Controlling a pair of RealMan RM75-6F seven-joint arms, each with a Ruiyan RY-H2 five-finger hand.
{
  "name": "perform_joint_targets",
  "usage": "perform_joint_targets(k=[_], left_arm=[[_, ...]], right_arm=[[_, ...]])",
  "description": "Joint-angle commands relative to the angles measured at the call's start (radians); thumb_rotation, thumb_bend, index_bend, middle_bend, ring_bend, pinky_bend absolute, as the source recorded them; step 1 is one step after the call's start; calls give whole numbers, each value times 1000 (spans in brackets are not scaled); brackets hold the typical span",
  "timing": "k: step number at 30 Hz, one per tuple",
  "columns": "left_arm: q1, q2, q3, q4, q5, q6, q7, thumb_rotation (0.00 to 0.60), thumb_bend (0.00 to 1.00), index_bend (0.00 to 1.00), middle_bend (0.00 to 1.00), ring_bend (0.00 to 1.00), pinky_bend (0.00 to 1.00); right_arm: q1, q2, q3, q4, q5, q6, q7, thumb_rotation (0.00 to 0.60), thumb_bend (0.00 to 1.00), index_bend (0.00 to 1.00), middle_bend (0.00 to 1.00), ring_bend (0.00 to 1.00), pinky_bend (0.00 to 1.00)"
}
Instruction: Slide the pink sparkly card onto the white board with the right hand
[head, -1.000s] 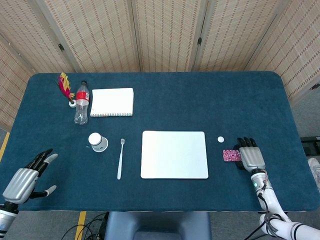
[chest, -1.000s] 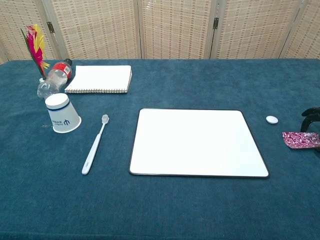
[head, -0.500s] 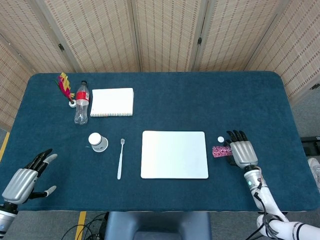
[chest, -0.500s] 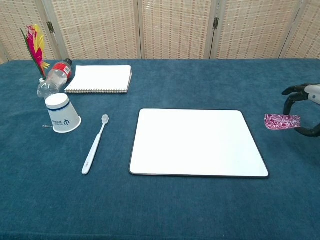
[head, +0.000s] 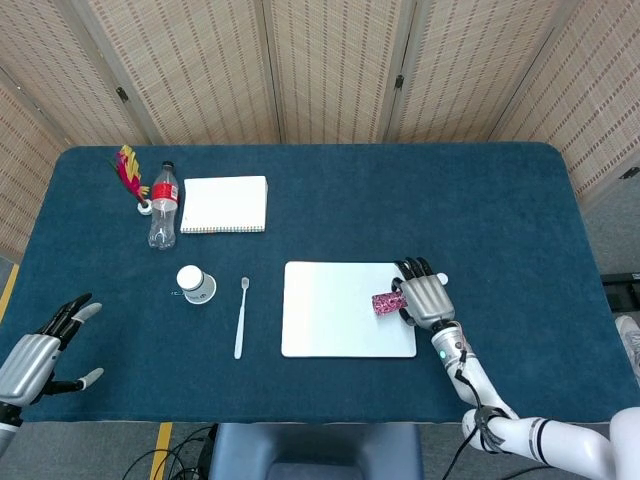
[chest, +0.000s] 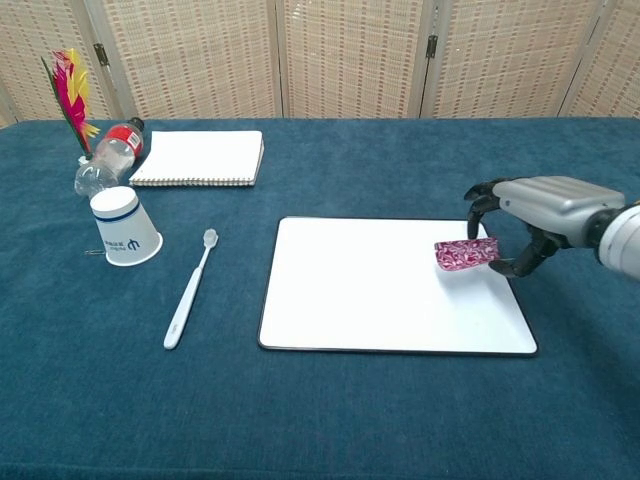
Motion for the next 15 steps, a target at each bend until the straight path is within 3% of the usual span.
perform_joint_targets(k=[1,4,7,9,15], left_arm=[[2,4,0,9,1,7,-16,600,254,112,24,61,296],[4,5,0,13,4,12,-26,600,255,112,24,61,296],[6,4,-2,15,-1,16,-28,600,255,114,24,61,296],[7,2,-3,17,-2,15,-25,600,255,115,24,62,296],[4,-3,-4,11,-7,4,2,600,255,115,24,61,296]], right_arm=[[26,-32,6,30,21,-17,-15,600,286,415,88,0,0],[40,-51,4,52,37,-27,-21,600,261,358,70,0,0],[47,-51,2,55,44,-34,-15,600,214,128,38,0,0],[48,-41,-2,46,44,-35,-12,600,197,28,19,0,0],[40,21,-12,-12,39,-28,9,600,181,0,0,0,0]])
